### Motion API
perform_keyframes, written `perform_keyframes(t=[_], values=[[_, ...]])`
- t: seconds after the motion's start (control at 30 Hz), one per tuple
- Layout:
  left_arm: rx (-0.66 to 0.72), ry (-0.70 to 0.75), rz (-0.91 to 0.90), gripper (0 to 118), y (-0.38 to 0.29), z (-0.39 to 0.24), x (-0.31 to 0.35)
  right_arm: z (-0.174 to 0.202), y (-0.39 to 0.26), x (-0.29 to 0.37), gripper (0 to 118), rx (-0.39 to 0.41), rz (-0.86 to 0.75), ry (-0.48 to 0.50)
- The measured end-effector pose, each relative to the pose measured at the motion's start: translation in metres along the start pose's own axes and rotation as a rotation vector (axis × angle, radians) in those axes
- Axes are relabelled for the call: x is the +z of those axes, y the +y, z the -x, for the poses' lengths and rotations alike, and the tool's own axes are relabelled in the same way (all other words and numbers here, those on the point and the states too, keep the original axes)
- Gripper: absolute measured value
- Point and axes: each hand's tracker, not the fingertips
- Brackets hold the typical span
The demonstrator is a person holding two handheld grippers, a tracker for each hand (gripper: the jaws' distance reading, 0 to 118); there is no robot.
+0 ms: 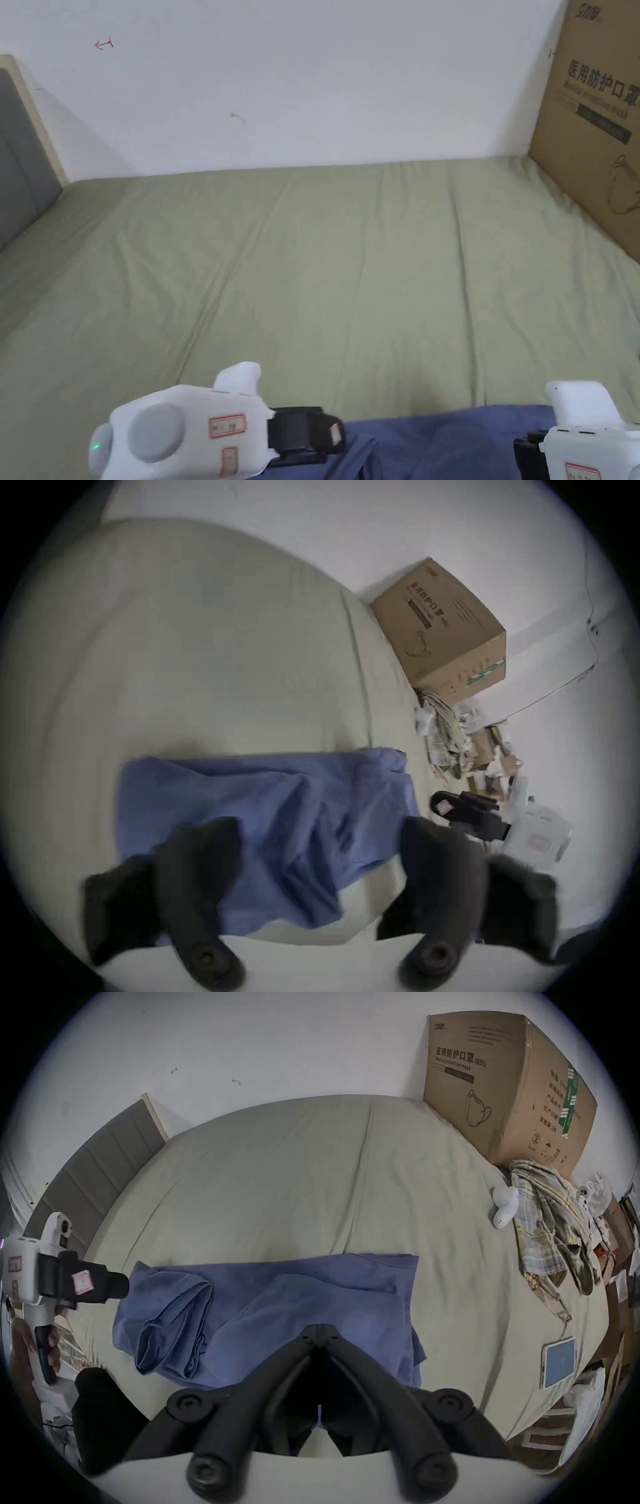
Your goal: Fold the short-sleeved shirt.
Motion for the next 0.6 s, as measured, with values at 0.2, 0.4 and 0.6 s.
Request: perform_keyframes(t=[0.2,0.4,0.6], values=[[0.044,0.005,0.095,2,-0.007,0.015,-0.010,0.005,0.002,-0.002,0,0.010,-0.001,0.027],[0.117,-0.113,0.246,2,-0.023,0.010,-0.083,0.005,0.001,-0.001,0,0.022,0.002,0.012],[0.138,-0.190,0.313,2,-0.041,-0.013,-0.132,-0.001,0.001,0.005,0,0.018,0.006,-0.007]])
